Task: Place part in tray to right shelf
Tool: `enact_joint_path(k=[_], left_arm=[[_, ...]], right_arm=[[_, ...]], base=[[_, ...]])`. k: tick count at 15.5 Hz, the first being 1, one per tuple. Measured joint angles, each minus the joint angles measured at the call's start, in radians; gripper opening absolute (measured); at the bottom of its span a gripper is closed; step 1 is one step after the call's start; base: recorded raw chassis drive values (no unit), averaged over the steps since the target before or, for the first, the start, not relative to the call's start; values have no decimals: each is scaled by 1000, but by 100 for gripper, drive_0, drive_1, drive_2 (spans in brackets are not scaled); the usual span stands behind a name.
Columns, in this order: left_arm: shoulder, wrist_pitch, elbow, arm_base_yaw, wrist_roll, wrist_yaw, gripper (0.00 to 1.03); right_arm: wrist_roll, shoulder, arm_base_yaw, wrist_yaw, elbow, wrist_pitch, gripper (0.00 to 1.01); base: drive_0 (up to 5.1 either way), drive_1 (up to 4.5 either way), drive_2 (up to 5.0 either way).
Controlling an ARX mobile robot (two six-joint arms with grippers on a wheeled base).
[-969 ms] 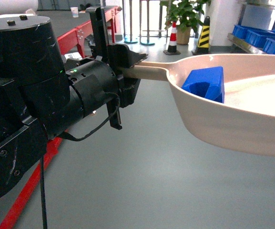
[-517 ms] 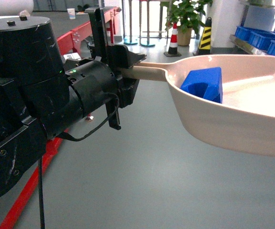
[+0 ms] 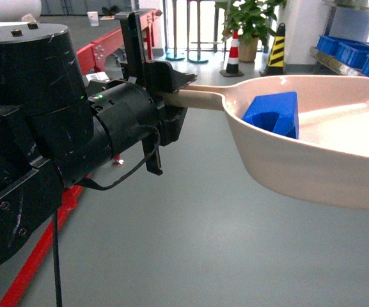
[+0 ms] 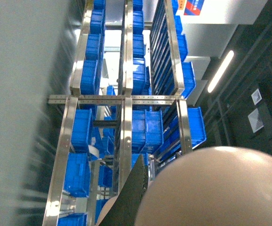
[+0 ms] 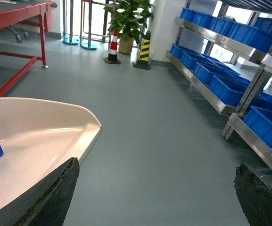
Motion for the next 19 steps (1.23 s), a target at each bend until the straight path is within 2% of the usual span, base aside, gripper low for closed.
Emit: enact_joint_path(k=[19], left_arm=[[0,-1,0,0,0,4,13]], right_arm=[[0,0,0,0,0,3,98]], base=[[-11,395,-417]])
